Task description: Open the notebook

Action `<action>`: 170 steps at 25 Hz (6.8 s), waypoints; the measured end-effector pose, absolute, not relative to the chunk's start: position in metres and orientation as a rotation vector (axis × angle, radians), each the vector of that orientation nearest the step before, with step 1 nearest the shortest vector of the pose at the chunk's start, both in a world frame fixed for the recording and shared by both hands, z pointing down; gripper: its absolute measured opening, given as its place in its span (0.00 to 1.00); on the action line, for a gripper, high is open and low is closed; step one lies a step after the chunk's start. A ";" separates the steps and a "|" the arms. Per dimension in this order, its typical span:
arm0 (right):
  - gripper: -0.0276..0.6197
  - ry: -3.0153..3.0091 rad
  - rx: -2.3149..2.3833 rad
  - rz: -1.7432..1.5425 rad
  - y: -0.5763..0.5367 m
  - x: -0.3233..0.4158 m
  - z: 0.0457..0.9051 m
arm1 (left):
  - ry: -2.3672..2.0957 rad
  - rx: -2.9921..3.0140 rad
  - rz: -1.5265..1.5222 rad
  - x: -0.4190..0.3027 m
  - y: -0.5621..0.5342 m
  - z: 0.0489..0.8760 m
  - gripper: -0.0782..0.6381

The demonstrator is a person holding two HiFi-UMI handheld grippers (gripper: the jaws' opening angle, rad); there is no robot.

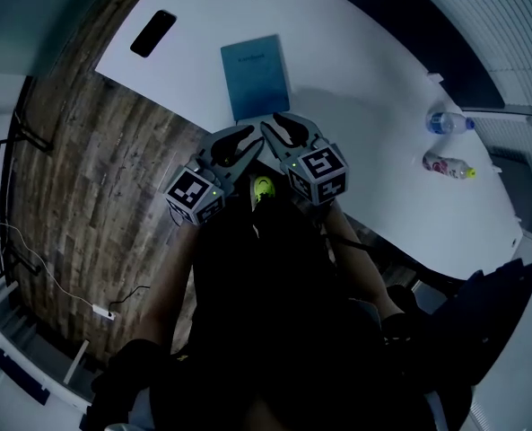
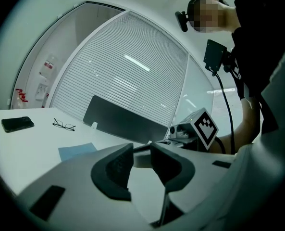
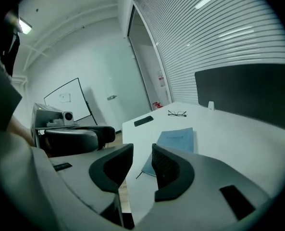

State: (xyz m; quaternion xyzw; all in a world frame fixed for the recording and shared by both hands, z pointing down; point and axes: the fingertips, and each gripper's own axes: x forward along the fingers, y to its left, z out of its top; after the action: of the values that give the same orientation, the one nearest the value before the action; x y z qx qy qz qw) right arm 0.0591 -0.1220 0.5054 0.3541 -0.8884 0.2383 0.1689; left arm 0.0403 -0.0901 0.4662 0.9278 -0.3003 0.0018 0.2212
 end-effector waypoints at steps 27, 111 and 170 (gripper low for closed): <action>0.48 -2.257 1.200 0.757 -0.164 0.079 0.595 | -0.781 2.488 0.025 0.022 -0.124 0.548 0.30; 0.09 -2.256 1.286 1.007 -0.176 0.079 0.567 | -0.845 2.463 -0.029 -0.005 -0.139 0.520 0.31; 0.09 -2.432 0.720 0.830 -0.151 -0.061 0.537 | -1.081 2.375 -0.139 -0.090 -0.132 0.505 0.31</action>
State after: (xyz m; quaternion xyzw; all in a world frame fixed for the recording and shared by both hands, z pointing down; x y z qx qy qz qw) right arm -0.0608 -0.1506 0.5372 0.2621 -0.8860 0.3023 0.2341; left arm -0.0901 -0.1319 0.5053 0.8773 -0.3994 -0.0512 0.2612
